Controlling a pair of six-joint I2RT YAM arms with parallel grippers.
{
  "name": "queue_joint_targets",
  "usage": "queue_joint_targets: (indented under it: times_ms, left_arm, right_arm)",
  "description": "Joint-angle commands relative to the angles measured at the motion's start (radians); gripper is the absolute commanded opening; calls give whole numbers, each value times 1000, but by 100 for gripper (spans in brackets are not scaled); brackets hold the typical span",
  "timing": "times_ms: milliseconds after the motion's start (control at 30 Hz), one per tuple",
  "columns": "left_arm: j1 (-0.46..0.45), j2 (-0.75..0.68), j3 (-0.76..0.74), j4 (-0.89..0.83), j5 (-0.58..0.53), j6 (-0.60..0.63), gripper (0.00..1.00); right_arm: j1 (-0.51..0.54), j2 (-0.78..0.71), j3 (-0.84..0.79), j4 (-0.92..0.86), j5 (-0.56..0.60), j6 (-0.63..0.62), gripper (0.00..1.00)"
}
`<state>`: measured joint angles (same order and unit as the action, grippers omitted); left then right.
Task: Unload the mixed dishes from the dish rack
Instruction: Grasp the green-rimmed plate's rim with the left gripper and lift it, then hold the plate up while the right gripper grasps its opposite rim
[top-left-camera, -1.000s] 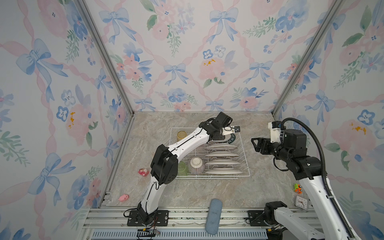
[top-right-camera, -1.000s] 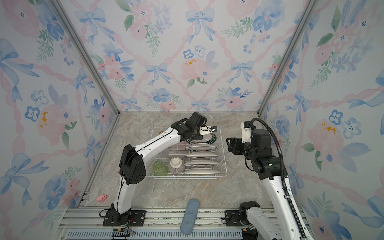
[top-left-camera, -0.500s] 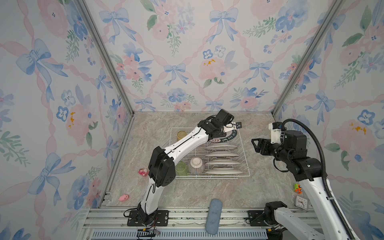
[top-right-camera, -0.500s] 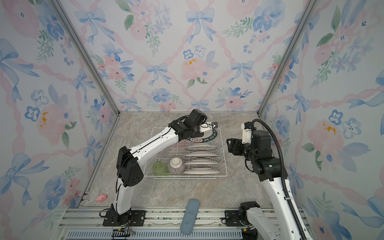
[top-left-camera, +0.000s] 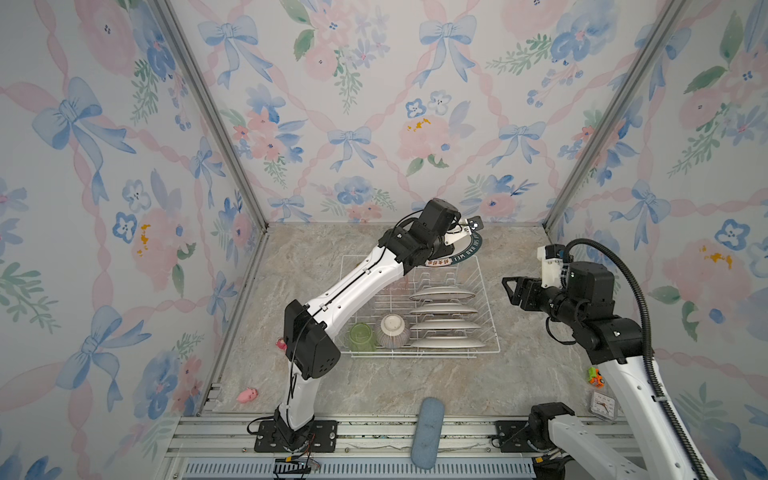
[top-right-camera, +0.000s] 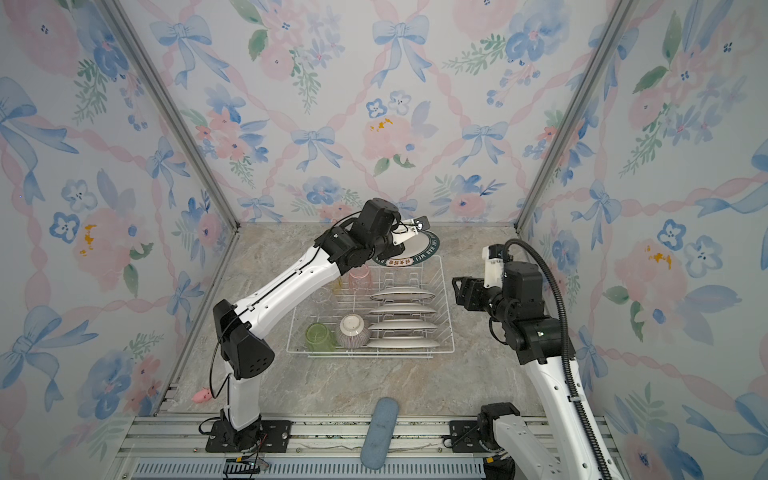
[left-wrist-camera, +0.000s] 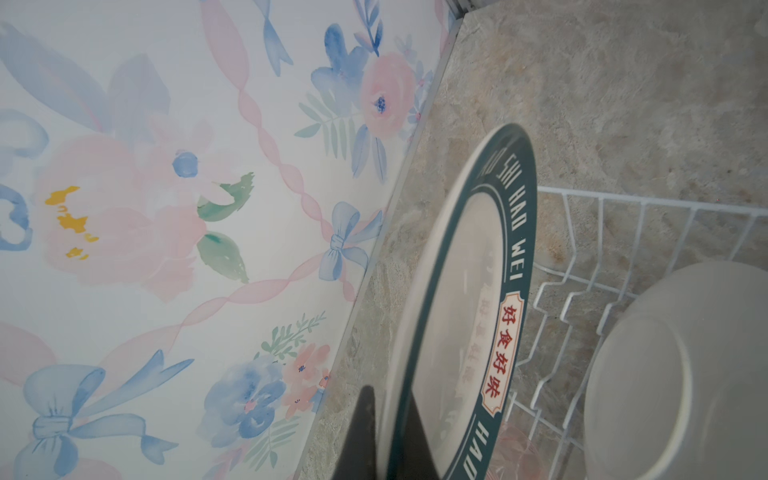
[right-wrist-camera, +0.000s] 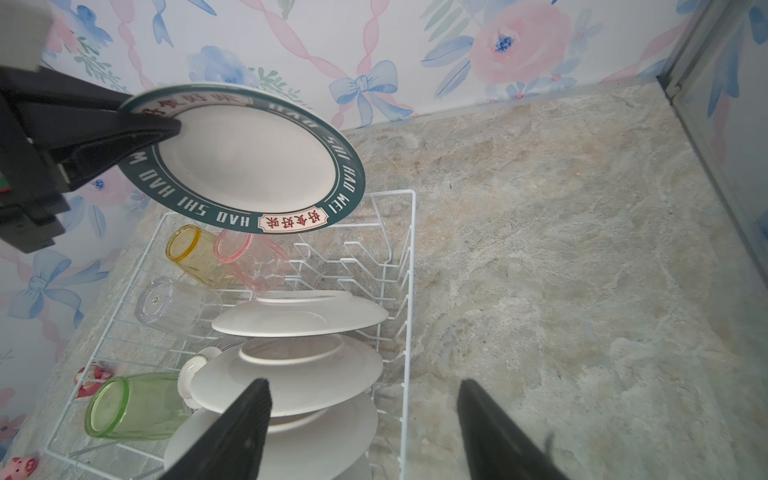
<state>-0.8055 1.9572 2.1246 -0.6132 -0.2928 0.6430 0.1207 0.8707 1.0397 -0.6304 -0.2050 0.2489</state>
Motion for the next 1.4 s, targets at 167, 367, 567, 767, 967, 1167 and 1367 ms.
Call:
queue_joint_targets:
  times_ms: [167,367,567,767,967,1167,1367]
  left_arm:
    - [51,-155,35,30,192,-224,0]
    - [119,-201,17,29,420,-379,0]
    - [166,-210,12,32,590,-483,0]
    - [196,-206,13,33,718,-543,0]
    - [208,-177,22,39,840,-594,0]
    - [212,-140,30,45,913,-631,0]
    - [213,-103,35,58,944,-646,0]
  right_arm:
    - [-90,7,-75,139,-221,80,72]
    - [-141,6,-158,338,-463,192,71]
    - [-172,10,-240,567,-640,316,71]
    - [-178,17,-291,750,-706,422,70]
    - [-203,57,-340,950,-727,551,63]
    - [-208,106,-354,1142,-739,670,55]
    - [-207,125,-344,1233,-752,740,45]
